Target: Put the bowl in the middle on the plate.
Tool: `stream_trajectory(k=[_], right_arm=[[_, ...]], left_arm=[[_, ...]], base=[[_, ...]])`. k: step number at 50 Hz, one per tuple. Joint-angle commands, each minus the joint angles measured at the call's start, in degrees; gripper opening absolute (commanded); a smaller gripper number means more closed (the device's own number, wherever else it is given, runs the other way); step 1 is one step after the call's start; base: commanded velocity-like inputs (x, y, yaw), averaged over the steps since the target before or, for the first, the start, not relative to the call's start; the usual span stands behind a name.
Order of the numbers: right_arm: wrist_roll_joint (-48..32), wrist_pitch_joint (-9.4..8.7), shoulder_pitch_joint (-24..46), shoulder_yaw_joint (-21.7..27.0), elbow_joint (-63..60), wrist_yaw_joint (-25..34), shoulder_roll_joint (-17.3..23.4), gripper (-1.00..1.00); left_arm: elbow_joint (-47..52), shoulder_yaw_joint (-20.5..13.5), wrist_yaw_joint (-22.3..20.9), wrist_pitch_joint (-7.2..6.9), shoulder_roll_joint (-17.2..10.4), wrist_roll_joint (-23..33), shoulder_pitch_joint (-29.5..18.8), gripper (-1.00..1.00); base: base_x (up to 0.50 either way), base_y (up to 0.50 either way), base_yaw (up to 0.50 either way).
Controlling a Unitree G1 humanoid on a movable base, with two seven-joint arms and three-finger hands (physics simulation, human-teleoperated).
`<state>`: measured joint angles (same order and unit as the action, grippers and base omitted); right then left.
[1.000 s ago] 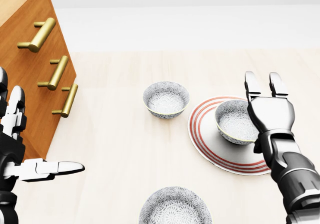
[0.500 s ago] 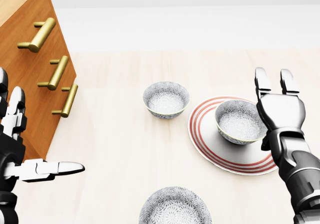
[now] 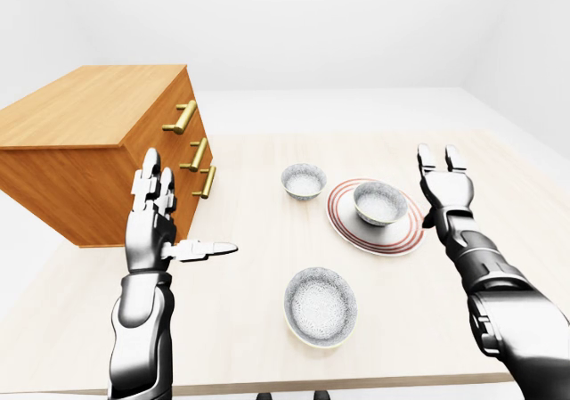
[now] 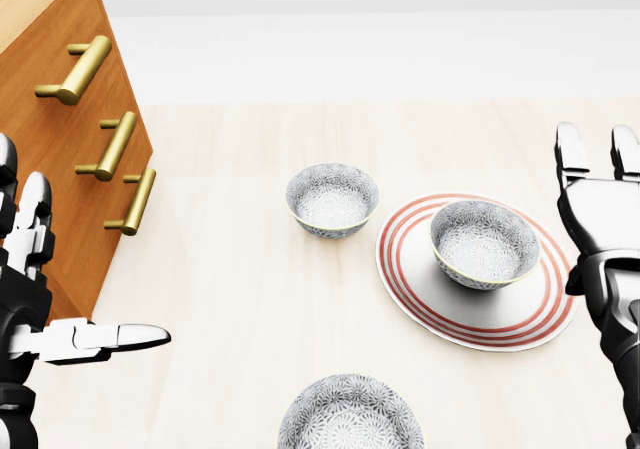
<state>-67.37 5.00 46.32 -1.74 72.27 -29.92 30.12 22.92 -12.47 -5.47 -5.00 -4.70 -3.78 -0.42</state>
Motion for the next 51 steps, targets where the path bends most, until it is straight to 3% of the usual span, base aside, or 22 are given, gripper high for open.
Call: stream_trajectory(k=[1, 16, 28, 44, 51], right_arm=[[0.1, 0.0, -1.4, 1.1, -1.5, 0.8, 3.2, 1.0], [4.6, 0.0, -6.5, 5.2, -8.4, 5.9, 8.4, 1.0], [10.4, 0.0, -16.2, 11.7, -20.1, 12.7, 12.6, 1.0], [15.7, 0.0, -24.9, 18.7, -30.5, 18.7, 13.9, 1.0], [19.6, 0.0, -28.5, 22.9, -39.2, 24.5, 13.2, 1.0]], left_arm=[[0.1, 0.1, 0.0, 0.0, 0.0, 0.0, -0.1, 1.0], [0.5, 0.2, 0.1, 0.0, 0.0, 0.1, -0.1, 1.0], [0.8, 0.3, 0.1, 0.0, 0.0, 0.3, -0.3, 1.0], [1.2, 0.1, -0.1, 0.0, 0.0, 0.4, 0.0, 1.0], [1.5, 0.0, -0.1, 0.0, 0.0, 0.4, -0.1, 1.0]], base=[[0.0, 0.0, 0.0], [0.0, 0.0, 0.0], [0.0, 0.0, 0.0], [0.0, 0.0, 0.0], [0.0, 0.0, 0.0]])
